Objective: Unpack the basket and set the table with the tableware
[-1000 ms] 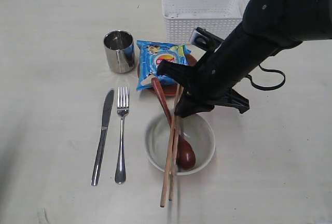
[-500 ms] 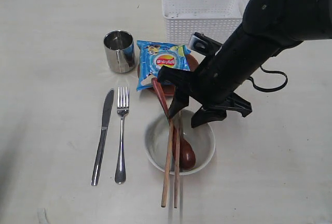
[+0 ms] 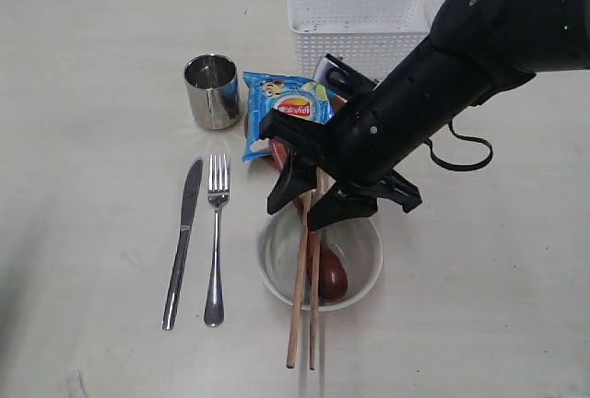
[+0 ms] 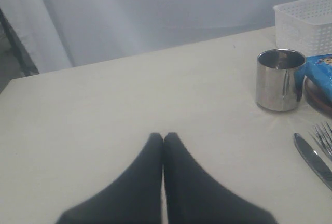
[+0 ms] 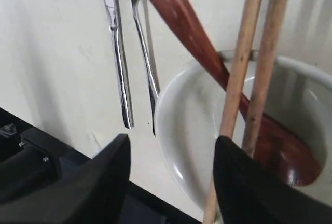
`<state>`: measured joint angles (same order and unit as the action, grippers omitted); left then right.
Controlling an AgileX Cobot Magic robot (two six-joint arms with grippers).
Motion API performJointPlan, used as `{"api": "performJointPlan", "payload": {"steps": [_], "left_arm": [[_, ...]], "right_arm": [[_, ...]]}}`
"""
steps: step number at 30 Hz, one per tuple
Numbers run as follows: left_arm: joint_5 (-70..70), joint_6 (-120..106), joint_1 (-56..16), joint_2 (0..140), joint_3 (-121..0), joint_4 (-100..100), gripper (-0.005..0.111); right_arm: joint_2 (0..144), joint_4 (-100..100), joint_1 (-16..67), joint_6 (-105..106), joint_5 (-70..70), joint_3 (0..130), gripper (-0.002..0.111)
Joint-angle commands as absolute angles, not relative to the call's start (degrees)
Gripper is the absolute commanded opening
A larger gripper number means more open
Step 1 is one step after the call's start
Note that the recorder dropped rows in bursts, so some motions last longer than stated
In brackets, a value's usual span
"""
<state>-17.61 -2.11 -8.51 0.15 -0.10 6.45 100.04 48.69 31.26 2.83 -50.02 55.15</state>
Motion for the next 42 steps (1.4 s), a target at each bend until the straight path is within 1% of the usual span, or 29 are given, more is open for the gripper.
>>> {"api": "performJointPlan", "payload": {"steps": [1,5,7,9,12,13,19,23,30,42], "left_arm": [[-17.15,-1.92,-8.20,0.00,0.00,6.25,0.000],[-17.15,-1.92,-8.20,0.00,0.00,6.25,0.000],[-17.15,-1.92,-8.20,0.00,0.00,6.25,0.000],[-17.15,-1.92,-8.20,0.00,0.00,6.25,0.000],[-17.15,-1.92,-8.20,0.00,0.00,6.25,0.000],[-17.15,-1.92,-8.20,0.00,0.00,6.25,0.000],[-17.15,-1.92,-8.20,0.00,0.00,6.25,0.000],[-17.15,-1.92,-8.20,0.00,0.00,6.25,0.000],[-17.15,-1.92,-8.20,0.00,0.00,6.25,0.000],[-17.15,-1.92,-8.20,0.00,0.00,6.25,0.000]], "right_arm": [[99.56,47.21,31.40,5.65,-53.80,57.90,0.047],[98.24,42.95,31.40,4.78,-54.44,60.24,0.043],[97.05,42.15,31.40,4.78,-54.44,61.22,0.038],[94.59,39.32,31.40,4.78,-54.55,62.81,0.026],[89.29,34.29,31.40,3.76,-54.57,65.07,0.004],[87.00,32.21,31.40,3.21,-54.21,65.57,0.000],[72.40,20.54,31.40,0.00,-48.74,66.71,0.000],[63.86,16.32,31.40,0.00,-45.61,66.71,0.000],[51.24,16.58,31.50,0.00,-43.65,66.71,0.000],[36.61,16.46,31.50,0.00,-43.55,66.71,0.000]]}}
